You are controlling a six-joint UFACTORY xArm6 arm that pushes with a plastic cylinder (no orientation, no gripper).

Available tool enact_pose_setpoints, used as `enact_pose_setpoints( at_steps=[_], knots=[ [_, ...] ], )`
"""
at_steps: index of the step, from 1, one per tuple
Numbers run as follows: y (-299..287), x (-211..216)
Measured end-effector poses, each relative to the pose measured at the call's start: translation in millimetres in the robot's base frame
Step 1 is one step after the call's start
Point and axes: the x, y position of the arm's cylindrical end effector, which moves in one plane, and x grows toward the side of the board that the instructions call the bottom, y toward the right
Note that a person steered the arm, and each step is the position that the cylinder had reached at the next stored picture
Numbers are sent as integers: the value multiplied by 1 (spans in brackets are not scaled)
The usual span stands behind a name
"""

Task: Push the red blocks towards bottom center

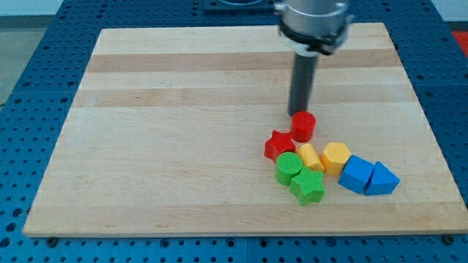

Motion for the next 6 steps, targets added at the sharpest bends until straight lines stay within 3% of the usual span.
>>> enact_pose_setpoints(
  at_steps=[1,2,4,6],
  knots=[
    [44,12],
    [52,15],
    [-77,62],
    [-94,115]
  ],
)
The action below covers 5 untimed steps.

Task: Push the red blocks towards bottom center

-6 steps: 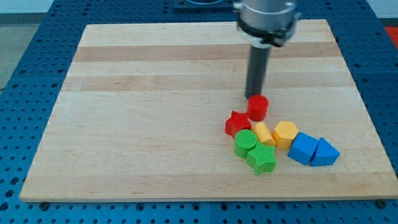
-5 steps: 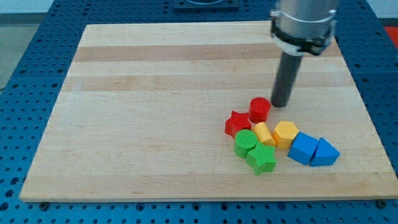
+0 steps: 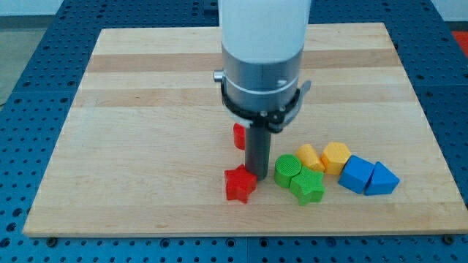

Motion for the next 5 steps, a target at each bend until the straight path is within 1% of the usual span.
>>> enact_pose_setpoints(
  at_steps=[1,2,3,4,5],
  knots=[
    [-31,3],
    [10,-70],
    [28,-122],
    [22,-156],
    [-17,-91]
  ],
)
